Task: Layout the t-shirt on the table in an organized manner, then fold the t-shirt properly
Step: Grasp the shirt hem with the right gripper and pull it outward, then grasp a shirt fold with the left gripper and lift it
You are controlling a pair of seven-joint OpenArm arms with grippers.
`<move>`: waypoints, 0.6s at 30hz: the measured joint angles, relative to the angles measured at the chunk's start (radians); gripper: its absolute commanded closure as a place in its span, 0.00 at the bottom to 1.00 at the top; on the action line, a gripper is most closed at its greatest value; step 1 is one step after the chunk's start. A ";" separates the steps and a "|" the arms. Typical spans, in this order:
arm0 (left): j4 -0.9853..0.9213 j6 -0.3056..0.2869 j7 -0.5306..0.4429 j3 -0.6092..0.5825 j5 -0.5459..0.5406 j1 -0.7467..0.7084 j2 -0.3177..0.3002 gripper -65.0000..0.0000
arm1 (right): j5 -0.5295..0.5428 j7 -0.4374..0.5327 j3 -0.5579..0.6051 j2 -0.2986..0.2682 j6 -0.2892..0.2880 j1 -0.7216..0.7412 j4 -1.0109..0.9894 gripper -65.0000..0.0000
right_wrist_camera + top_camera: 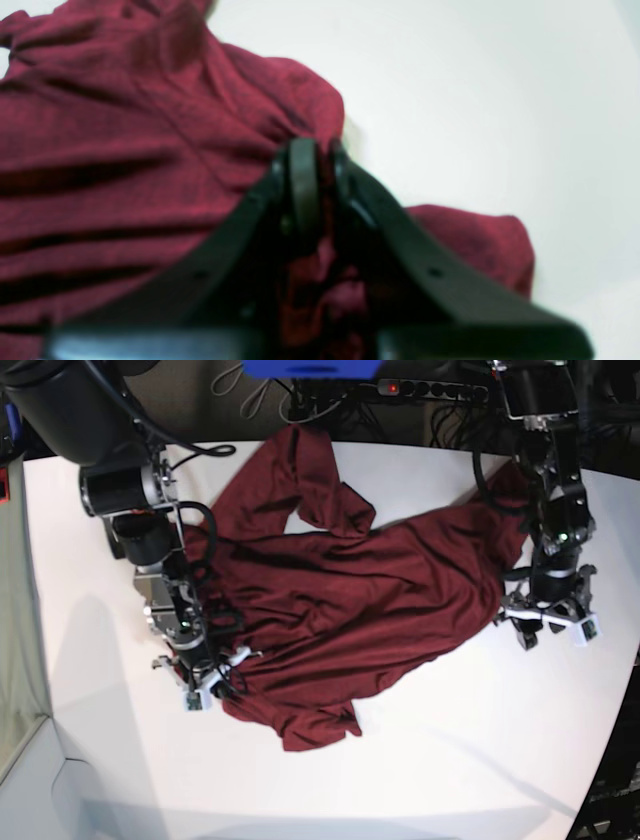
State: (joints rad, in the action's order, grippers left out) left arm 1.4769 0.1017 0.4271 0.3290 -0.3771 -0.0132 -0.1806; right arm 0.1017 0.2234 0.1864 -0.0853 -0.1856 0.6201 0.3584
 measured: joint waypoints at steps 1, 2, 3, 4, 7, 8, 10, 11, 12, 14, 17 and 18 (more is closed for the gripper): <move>-0.042 0.003 0.006 -0.003 0.005 0.016 0.008 0.50 | 0.000 0.002 0.000 -0.004 0.000 0.000 0.000 1.00; -0.082 0.007 0.007 -0.005 0.008 0.033 0.018 0.50 | 0.001 -0.001 0.000 -0.007 0.000 -0.001 0.001 1.00; -0.115 0.010 0.010 -0.011 0.008 0.043 0.030 0.50 | 0.000 0.000 0.000 -0.011 0.000 -0.001 0.001 1.00; -0.136 0.009 0.010 -0.025 0.005 0.047 0.038 0.50 | 0.000 -0.001 0.000 -0.013 0.000 -0.001 0.001 1.00; -0.192 0.004 0.008 -0.089 0.004 0.055 0.048 0.50 | 0.000 0.001 0.000 -0.014 -0.001 -0.001 0.001 1.00; -0.200 0.003 -0.005 -0.119 0.007 0.055 0.046 0.50 | 0.001 0.002 -0.001 -0.015 0.000 -0.001 0.001 1.00; -0.204 0.003 -0.013 -0.163 0.005 0.055 0.044 0.50 | 0.000 -0.002 -0.001 -0.016 0.000 0.000 0.001 1.00; -0.205 0.003 -0.016 -0.181 0.006 0.056 0.044 0.50 | 0.000 -0.002 -0.001 -0.016 0.000 -0.001 0.001 1.00; -0.206 0.003 -0.020 -0.200 0.006 0.057 0.043 0.51 | 0.000 -0.002 -0.001 -0.016 0.000 -0.001 0.001 1.00; -0.206 0.003 -0.020 -0.232 0.006 0.058 0.039 0.63 | 0.000 -0.002 -0.001 -0.016 0.000 -0.001 0.001 1.00; -0.166 0.003 -0.002 -0.265 -0.002 0.032 0.039 0.97 | 0.000 -0.002 -0.001 -0.016 0.000 -0.001 0.001 1.00; -0.131 0.003 0.003 -0.270 0.000 0.009 0.041 1.00 | 0.000 -0.003 -0.001 -0.016 0.000 -0.001 0.001 1.00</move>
State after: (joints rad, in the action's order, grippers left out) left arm 1.3457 0.1047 0.4305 0.0586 -0.3767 -0.0040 -0.1394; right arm 0.1020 0.2207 0.1856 -0.1009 -0.1856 0.6193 0.3592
